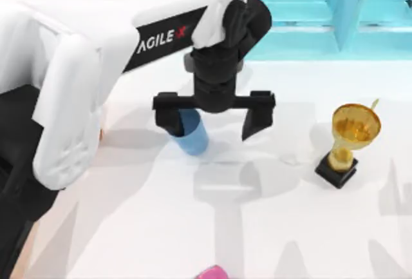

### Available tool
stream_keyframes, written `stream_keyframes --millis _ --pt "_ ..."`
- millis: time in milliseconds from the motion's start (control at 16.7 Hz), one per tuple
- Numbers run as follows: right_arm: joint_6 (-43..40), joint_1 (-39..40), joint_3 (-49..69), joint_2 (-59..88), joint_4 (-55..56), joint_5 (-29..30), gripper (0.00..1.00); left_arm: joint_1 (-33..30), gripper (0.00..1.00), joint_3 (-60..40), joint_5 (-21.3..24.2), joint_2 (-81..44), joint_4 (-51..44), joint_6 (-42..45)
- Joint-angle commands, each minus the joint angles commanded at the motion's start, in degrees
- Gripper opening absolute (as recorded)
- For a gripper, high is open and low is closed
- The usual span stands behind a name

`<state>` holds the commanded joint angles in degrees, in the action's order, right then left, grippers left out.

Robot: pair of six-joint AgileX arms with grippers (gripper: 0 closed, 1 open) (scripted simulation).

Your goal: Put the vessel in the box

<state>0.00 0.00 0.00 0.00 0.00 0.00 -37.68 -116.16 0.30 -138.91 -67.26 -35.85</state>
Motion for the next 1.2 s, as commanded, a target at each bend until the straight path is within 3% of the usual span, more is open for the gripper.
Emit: stream_keyframes --millis 120,900,1200 --pt "0.0 0.0 0.0 0.0 0.0 0.0 1.0 0.0 1.0 0.0 0.0 0.0 0.0 0.0" --pt "0.0 0.0 0.0 0.0 0.0 0.0 1.0 0.0 0.02 0.0 0.0 0.0 0.0 0.0" --pt "0.0 0.0 0.0 0.0 0.0 0.0 1.0 0.0 0.0 0.0 0.0 0.0 0.0 0.0"
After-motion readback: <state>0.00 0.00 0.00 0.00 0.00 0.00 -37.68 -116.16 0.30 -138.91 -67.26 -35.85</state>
